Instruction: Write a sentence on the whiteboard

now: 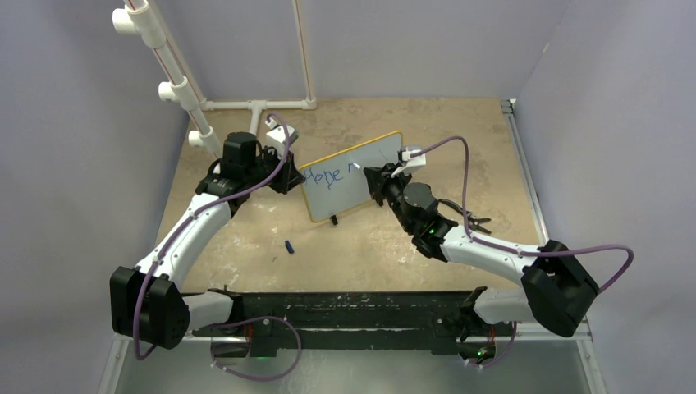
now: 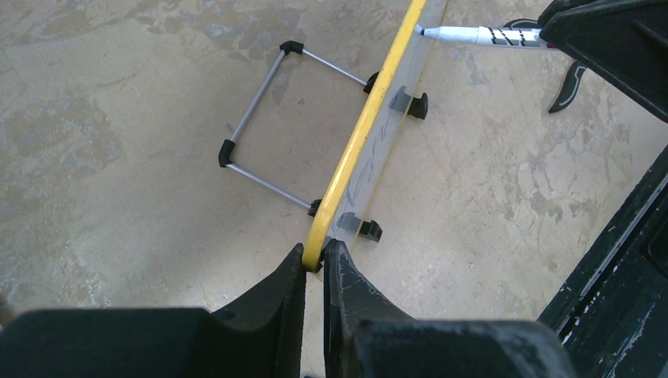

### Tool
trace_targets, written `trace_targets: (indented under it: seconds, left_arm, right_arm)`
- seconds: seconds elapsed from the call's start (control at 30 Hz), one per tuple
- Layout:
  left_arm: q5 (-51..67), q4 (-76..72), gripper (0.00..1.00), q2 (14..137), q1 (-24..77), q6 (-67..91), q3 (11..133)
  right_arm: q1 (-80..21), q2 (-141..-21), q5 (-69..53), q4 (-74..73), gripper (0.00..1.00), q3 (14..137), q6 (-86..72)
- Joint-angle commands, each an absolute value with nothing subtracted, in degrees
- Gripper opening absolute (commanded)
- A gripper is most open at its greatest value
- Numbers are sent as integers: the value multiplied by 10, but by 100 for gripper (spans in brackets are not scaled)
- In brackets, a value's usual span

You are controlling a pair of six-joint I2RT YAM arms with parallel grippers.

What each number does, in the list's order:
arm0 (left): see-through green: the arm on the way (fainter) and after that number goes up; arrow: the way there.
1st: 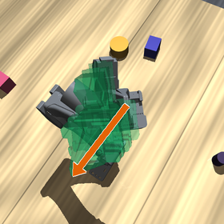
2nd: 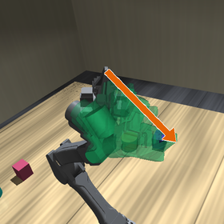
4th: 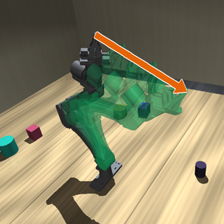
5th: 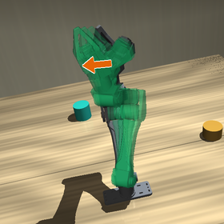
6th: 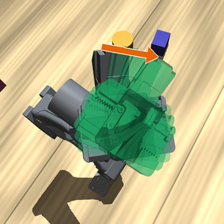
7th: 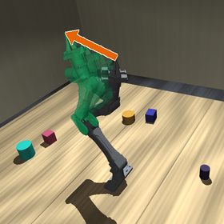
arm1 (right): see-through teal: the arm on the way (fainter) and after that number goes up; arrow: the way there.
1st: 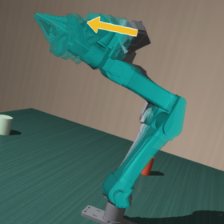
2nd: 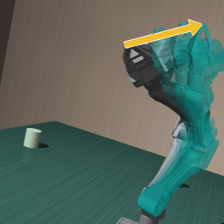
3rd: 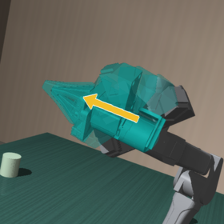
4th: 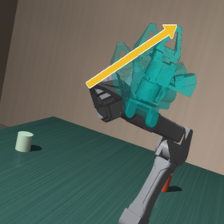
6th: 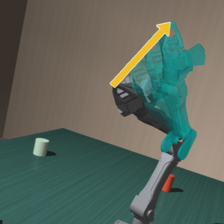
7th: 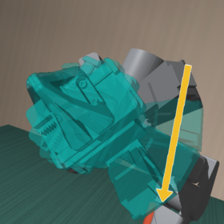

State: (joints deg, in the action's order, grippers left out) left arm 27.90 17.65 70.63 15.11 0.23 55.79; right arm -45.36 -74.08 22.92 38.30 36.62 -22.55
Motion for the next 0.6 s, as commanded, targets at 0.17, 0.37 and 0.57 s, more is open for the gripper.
trace_targets:
  seconds: [0.17,0.37,0.57]
  left_arm:
    - [269,165,0,696,149,-16,556]
    - [269,165,0,696,149,-17,556]
    - [269,164,0,696,149,-16,556]
  right_arm:
    - [-452,-732,255,375,0,354,-243]
    - [-452,-740,254,370,0,347,-249]
    - [-452,-730,256,368,0,338,-253]
